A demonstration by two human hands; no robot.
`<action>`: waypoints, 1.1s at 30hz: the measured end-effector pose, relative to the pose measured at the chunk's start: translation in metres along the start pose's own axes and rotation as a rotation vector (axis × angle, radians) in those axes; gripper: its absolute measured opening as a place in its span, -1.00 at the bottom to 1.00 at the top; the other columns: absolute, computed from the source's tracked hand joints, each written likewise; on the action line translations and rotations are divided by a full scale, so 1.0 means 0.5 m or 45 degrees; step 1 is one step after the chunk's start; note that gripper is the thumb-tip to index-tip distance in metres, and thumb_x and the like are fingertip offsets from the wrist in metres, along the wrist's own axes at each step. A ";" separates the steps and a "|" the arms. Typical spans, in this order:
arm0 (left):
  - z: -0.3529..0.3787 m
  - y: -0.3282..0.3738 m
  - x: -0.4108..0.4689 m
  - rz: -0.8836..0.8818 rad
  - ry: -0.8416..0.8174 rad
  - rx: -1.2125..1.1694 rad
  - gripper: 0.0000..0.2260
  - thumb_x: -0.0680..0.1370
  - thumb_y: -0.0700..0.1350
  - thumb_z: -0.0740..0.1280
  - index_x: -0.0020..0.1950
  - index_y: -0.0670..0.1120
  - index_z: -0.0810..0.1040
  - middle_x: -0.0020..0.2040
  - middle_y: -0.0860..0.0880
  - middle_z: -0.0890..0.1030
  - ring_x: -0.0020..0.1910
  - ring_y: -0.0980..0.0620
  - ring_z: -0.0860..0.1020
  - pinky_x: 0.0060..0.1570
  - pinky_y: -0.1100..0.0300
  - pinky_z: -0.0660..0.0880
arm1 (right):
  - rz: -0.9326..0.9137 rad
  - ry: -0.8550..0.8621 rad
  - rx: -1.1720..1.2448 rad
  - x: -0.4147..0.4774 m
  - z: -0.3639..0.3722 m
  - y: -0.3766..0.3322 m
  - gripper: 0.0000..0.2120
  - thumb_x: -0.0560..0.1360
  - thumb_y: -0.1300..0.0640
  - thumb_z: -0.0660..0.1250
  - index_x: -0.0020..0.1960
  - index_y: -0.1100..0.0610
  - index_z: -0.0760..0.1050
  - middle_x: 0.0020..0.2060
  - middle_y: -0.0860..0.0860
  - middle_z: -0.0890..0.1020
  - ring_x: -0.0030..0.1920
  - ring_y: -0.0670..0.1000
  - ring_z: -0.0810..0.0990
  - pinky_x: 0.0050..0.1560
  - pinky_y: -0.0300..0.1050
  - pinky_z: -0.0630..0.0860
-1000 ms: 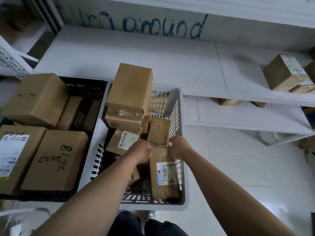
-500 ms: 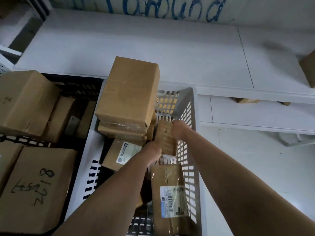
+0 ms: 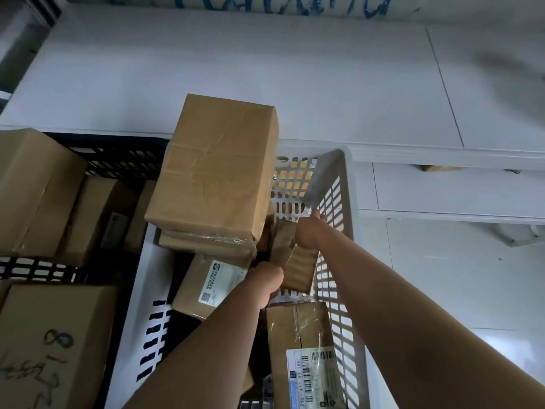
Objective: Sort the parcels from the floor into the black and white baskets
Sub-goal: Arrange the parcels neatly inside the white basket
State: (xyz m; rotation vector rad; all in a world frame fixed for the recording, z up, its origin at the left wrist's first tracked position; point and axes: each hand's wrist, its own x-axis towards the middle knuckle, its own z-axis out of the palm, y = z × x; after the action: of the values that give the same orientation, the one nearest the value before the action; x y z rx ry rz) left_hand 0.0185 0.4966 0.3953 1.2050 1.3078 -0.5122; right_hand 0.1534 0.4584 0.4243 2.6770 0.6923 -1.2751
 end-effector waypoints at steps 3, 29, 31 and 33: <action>-0.004 -0.005 0.002 -0.037 -0.021 -0.008 -0.80 0.56 -0.20 0.18 0.12 -0.18 0.51 0.07 -0.19 0.54 0.07 -0.15 0.54 0.14 0.01 0.53 | 0.017 -0.046 -0.012 -0.007 -0.005 -0.008 -0.51 0.53 0.32 0.19 0.45 0.16 0.29 0.46 0.20 0.13 0.45 0.22 0.19 0.34 0.05 0.33; -0.013 -0.003 -0.182 -0.003 0.103 -0.685 -0.58 0.62 0.06 0.18 0.39 -0.14 0.37 0.28 -0.15 0.45 0.30 -0.12 0.40 0.30 0.00 0.31 | -0.415 0.371 0.227 -0.321 -0.057 0.022 -0.50 0.52 0.45 0.09 0.36 0.10 0.45 0.24 0.08 0.53 0.24 0.14 0.50 0.24 -0.04 0.48; -0.020 0.005 -0.199 0.049 0.098 -0.686 -0.60 0.64 0.09 0.11 0.36 -0.13 0.39 0.27 -0.12 0.47 0.28 -0.12 0.43 0.31 0.03 0.36 | -0.400 0.436 0.193 -0.332 -0.052 0.025 -0.50 0.51 0.42 0.08 0.34 0.07 0.48 0.26 0.04 0.54 0.29 0.13 0.45 0.28 -0.03 0.43; -0.026 0.015 -0.213 0.123 0.073 -0.642 -0.59 0.65 0.10 0.10 0.37 -0.12 0.39 0.28 -0.11 0.48 0.31 -0.12 0.44 0.34 0.02 0.37 | -0.346 0.518 0.254 -0.342 -0.045 0.035 -0.50 0.53 0.38 0.08 0.38 0.06 0.44 0.32 0.04 0.48 0.35 0.13 0.37 0.35 0.03 0.38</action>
State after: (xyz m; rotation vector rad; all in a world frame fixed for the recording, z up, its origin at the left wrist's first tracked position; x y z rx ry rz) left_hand -0.0093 0.4767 0.4974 0.8580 1.3180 -0.0653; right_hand 0.0836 0.3875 0.5664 3.1363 1.0580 -0.8861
